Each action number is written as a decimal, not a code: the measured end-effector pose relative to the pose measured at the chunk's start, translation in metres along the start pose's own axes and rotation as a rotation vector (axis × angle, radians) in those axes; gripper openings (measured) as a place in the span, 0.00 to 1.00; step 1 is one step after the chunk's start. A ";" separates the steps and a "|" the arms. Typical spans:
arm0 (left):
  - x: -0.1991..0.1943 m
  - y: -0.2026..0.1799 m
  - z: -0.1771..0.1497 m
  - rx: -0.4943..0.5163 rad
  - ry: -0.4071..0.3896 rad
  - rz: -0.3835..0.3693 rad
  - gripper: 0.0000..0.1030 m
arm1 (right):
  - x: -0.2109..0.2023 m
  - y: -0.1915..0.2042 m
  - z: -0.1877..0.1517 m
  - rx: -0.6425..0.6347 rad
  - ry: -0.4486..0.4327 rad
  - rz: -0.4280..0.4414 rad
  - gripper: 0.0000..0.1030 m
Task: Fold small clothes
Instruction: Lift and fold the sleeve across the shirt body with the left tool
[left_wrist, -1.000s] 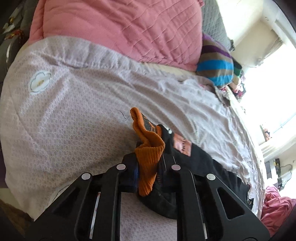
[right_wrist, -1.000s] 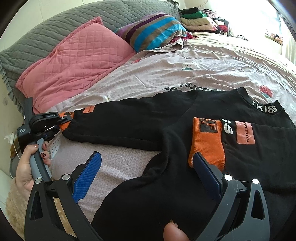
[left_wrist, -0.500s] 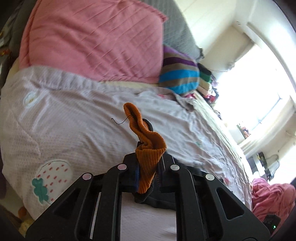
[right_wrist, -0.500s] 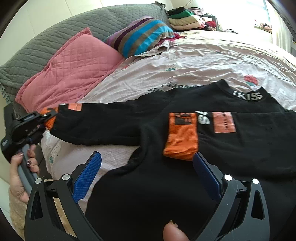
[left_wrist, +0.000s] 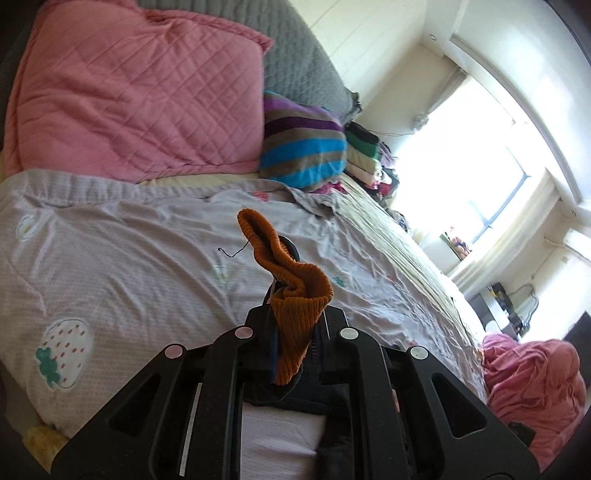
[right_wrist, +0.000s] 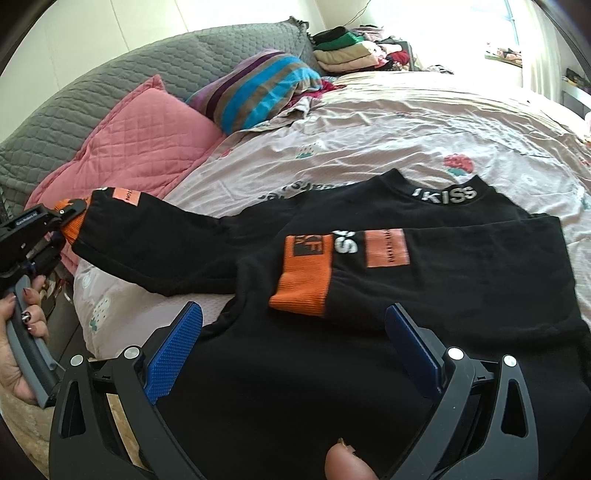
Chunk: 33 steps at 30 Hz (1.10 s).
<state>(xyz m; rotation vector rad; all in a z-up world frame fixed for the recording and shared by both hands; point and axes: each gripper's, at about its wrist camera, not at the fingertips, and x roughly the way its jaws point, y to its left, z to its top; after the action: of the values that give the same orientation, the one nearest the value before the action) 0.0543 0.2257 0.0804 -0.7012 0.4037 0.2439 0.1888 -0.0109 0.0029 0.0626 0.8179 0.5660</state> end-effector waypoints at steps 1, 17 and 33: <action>0.000 -0.006 -0.002 0.005 0.007 -0.016 0.06 | -0.003 -0.004 0.000 0.008 -0.006 -0.002 0.96; 0.016 -0.103 -0.056 0.133 0.162 -0.207 0.06 | -0.043 -0.069 -0.010 0.117 -0.068 -0.085 0.95; 0.055 -0.149 -0.117 0.201 0.346 -0.276 0.06 | -0.076 -0.135 -0.023 0.224 -0.125 -0.210 0.95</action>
<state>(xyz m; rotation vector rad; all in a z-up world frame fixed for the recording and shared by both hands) 0.1229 0.0416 0.0611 -0.5923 0.6447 -0.1808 0.1929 -0.1674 0.0022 0.2127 0.7524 0.2679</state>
